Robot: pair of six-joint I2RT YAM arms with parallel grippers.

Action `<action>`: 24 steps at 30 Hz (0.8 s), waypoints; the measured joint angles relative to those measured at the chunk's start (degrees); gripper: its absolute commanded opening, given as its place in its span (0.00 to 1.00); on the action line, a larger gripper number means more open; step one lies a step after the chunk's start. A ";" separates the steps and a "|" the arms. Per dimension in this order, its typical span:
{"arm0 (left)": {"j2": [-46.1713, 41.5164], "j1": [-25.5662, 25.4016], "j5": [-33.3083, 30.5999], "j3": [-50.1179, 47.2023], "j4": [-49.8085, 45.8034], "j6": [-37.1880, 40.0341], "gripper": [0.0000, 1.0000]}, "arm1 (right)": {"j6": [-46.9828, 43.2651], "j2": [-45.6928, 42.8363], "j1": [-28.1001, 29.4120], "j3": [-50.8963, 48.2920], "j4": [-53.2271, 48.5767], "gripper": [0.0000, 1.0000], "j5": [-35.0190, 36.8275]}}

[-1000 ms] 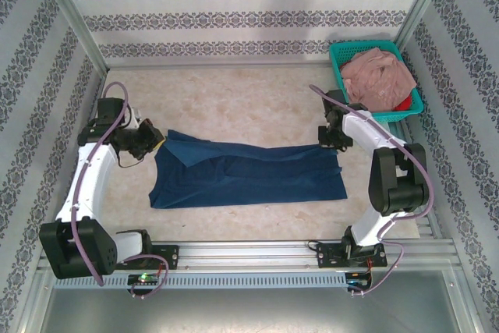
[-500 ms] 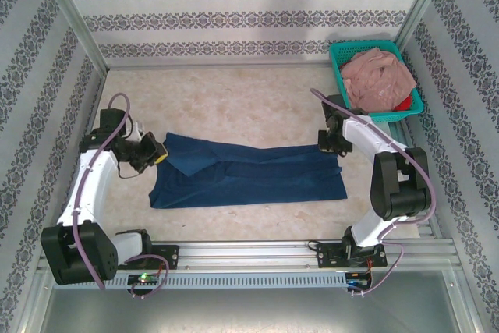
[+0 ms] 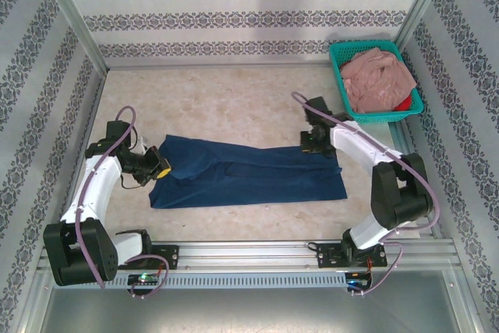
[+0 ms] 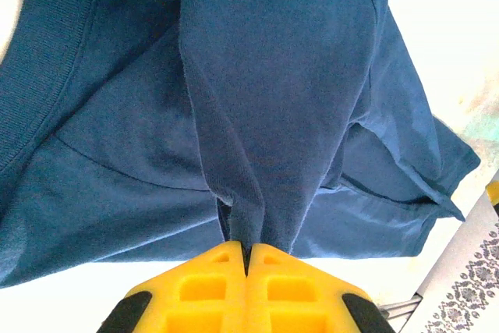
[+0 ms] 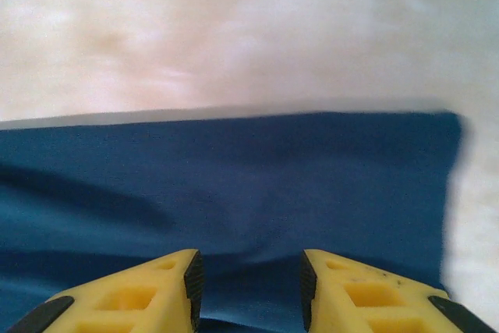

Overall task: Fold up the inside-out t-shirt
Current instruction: Smooth out the T-shirt at the center of the table.

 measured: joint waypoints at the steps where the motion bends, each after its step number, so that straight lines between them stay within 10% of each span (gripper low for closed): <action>1: -0.02 0.00 -0.09 0.02 0.00 0.04 0.00 | 0.15 1.05 1.62 0.55 0.72 0.38 -1.14; 24: -0.55 0.22 2.78 -1.40 -1.95 -0.50 0.00 | -1.49 6.19 12.90 1.55 5.42 0.44 -8.48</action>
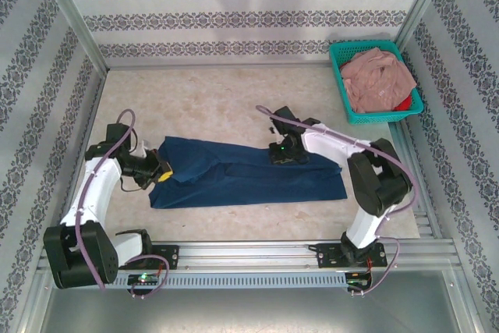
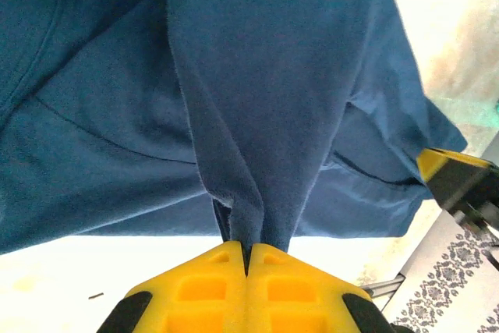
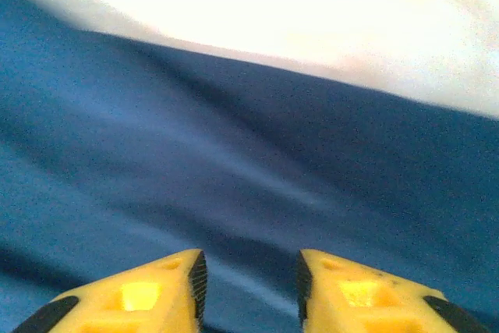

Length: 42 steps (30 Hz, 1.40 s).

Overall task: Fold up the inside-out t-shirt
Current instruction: Smooth out the T-shirt at the center of the table.

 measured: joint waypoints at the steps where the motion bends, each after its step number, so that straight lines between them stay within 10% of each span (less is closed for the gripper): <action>1: 0.33 0.00 -0.09 -0.13 0.09 -0.02 0.00 | -0.61 -1.16 2.12 -0.04 1.60 0.46 -0.52; 14: 0.50 0.02 -0.42 1.92 0.63 0.07 0.00 | -5.03 12.33 27.61 5.60 31.50 0.48 -5.18; 29: 0.50 0.02 -0.57 2.97 0.72 0.55 0.00 | -7.34 24.85 28.13 15.52 34.91 0.38 -4.15; 42: 0.79 0.02 -0.59 3.10 0.72 0.72 0.00 | -7.34 26.12 26.08 15.63 34.56 0.05 -3.26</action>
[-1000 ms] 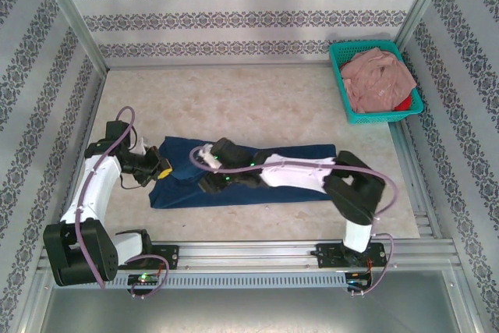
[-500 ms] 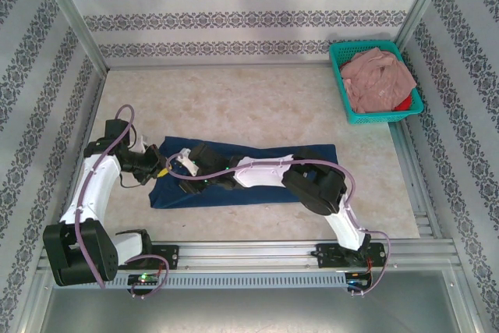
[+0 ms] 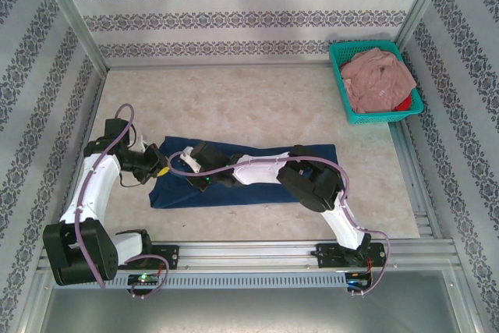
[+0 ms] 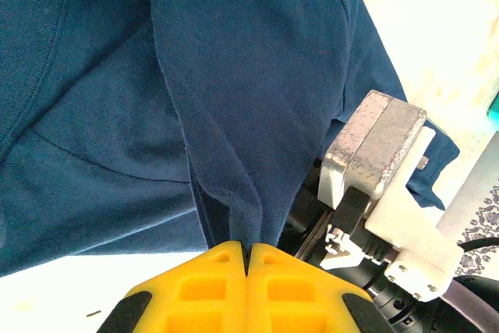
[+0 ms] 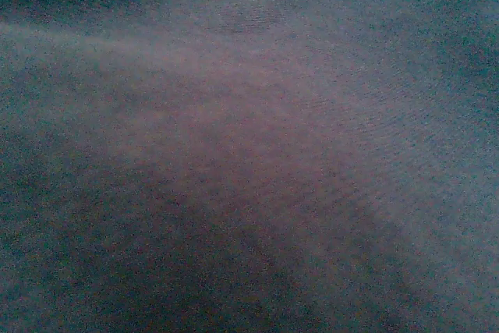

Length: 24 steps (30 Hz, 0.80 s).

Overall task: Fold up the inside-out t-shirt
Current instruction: Smooth out the T-shirt at the center of the table.

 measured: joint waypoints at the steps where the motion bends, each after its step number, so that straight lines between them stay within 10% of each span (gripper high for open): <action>1: 0.04 0.00 0.00 0.00 0.00 0.00 0.00 | 0.09 -0.02 -0.15 0.00 0.00 0.03 -0.39; 19: 0.33 0.00 -0.92 0.57 0.02 0.46 0.00 | 3.96 -8.83 -2.03 -4.20 0.13 0.00 -8.15; 24: 0.48 0.00 -1.09 0.59 0.04 0.63 0.00 | 2.99 -7.13 -2.01 -2.84 -1.05 0.20 -7.89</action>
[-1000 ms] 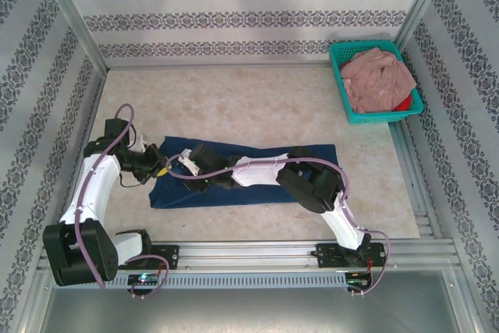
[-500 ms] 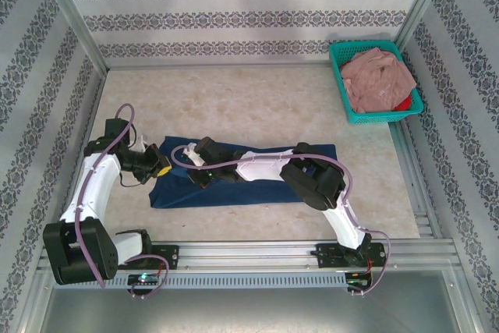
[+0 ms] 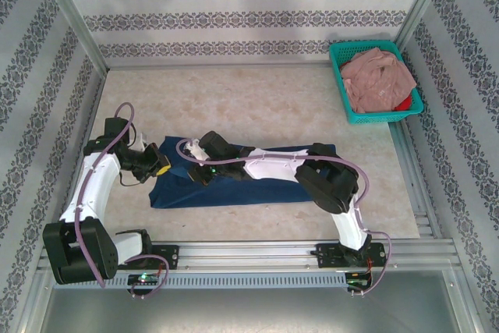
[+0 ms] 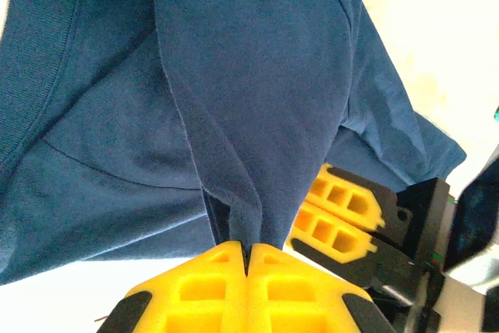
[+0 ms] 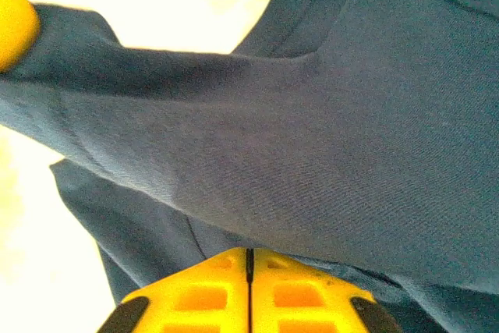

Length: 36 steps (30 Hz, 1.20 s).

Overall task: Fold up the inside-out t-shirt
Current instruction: Smooth out the T-shirt at the center of the table.

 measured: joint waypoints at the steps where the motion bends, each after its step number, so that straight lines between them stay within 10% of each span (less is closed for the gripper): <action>1: 0.09 0.00 0.00 0.00 0.02 0.02 0.00 | -0.31 0.76 0.00 0.70 -0.33 0.23 0.13; 28: 0.55 0.00 -0.17 0.02 0.02 0.66 0.00 | -8.02 8.66 1.27 7.15 -5.77 0.36 5.68; 36: 0.55 0.00 -0.17 0.02 0.02 0.66 0.00 | -11.08 8.61 1.60 7.45 -6.71 0.10 7.61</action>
